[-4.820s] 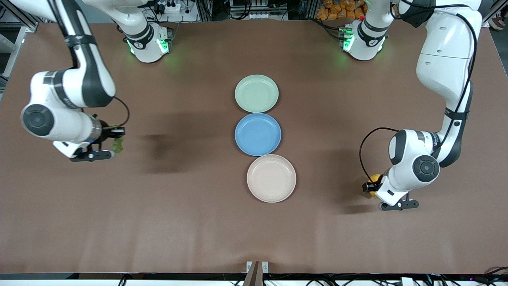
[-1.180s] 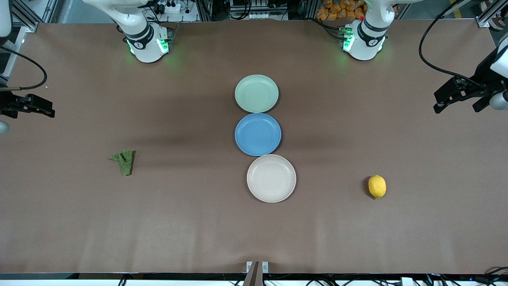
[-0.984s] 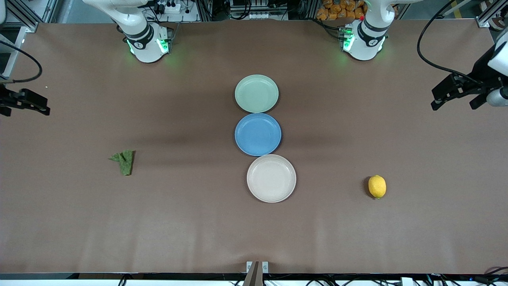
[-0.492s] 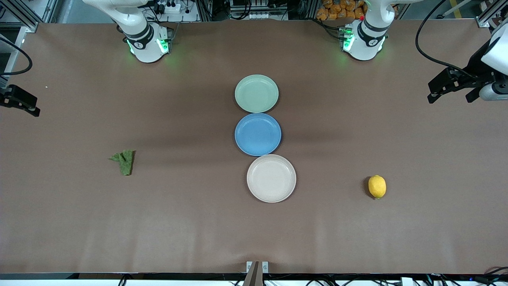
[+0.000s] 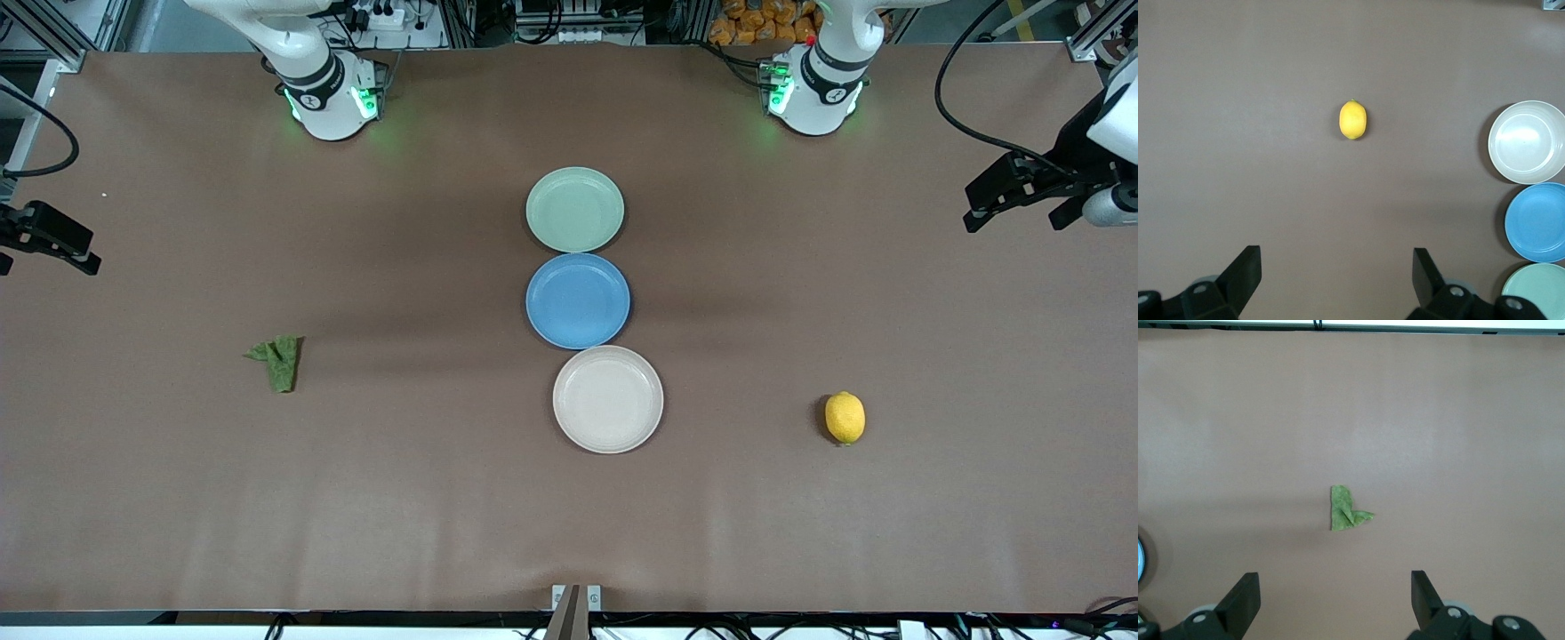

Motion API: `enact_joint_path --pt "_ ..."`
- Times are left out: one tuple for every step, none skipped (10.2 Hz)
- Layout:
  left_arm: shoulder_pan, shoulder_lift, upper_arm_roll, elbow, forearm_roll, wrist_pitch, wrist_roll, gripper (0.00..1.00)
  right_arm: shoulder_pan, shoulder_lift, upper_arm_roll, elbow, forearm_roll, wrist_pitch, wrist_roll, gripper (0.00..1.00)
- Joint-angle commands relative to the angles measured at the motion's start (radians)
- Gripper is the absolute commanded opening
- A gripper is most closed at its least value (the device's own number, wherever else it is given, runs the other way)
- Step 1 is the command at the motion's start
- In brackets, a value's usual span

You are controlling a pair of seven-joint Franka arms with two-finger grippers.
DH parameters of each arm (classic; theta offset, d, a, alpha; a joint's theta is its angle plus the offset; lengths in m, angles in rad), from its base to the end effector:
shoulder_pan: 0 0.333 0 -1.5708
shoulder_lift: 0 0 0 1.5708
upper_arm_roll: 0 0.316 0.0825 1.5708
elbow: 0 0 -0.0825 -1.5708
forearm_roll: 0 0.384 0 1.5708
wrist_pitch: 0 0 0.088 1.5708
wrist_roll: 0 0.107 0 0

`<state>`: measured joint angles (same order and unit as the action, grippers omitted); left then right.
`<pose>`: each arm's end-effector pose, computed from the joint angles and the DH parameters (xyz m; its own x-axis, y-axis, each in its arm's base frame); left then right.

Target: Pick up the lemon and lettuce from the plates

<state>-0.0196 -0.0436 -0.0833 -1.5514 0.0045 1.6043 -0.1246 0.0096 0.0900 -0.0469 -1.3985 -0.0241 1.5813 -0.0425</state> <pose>0.5417 -0.0566 0.6607 0.9951 0.0218 0.0965 0.0215 -0.9998 0.0039 0.5835 -0.0229 0.6558 0.9958 0.0062 0.0915 0.0032 -0.9995 0.0321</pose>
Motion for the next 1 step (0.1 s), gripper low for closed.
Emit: enact_joint_path --pt "0.006 0.002 0.0 0.019 -0.014 -0.012 0.02 1.0 0.001 -0.03 -0.001 -0.022 0.016 0.023 0.023 1.0"
